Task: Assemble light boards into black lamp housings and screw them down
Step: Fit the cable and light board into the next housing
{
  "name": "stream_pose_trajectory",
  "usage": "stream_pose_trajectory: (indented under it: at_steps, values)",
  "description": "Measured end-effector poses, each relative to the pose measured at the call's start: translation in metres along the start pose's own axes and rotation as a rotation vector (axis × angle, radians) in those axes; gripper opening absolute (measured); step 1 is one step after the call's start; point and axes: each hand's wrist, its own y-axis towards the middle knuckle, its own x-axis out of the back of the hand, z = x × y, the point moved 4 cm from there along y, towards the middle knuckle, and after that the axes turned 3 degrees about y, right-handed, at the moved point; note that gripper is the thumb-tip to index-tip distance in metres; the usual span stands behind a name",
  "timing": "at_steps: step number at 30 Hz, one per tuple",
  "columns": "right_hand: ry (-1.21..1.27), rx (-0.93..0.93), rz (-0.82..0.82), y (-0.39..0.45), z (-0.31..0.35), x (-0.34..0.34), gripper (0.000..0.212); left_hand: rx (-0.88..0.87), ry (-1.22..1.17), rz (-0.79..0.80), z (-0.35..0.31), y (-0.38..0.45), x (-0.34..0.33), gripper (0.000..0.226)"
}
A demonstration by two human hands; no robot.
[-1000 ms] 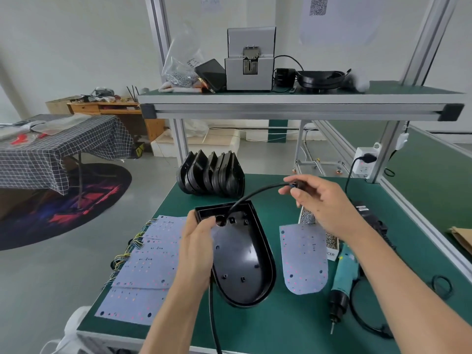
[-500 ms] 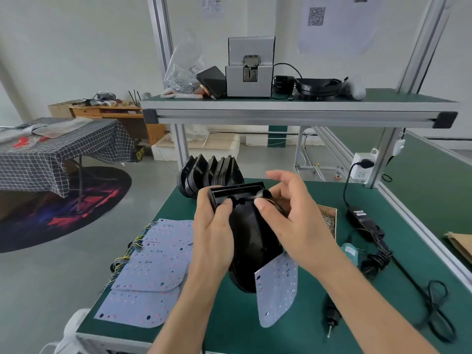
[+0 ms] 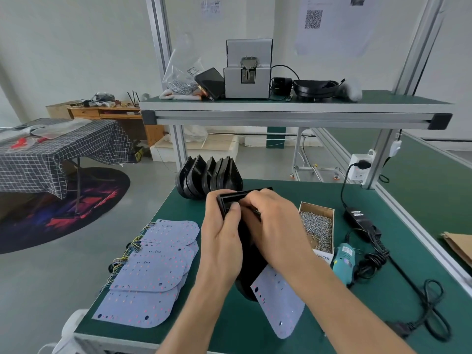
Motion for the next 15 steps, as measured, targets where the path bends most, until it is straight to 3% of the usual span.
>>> stream_pose_trajectory:
  at_steps: [6,9,11,15]
  values:
    - [-0.137,-0.007,0.076,-0.002,-0.002,-0.007,0.023,0.005,0.012,-0.005,0.007,-0.007,-0.002,0.016]
    - [0.058,0.003,0.153,-0.002,-0.008,-0.001,0.014,-0.011,-0.013,-0.021,0.006,-0.005,0.002,0.016]
    - [0.109,0.015,0.188,-0.003,-0.01,0.003,0.024,-0.012,-0.005,-0.019,0.004,-0.002,0.005,0.017]
    - [0.297,-0.154,0.052,-0.006,-0.019,0.005,0.02,-0.014,0.016,-0.006,-0.001,-0.005,0.004,0.017]
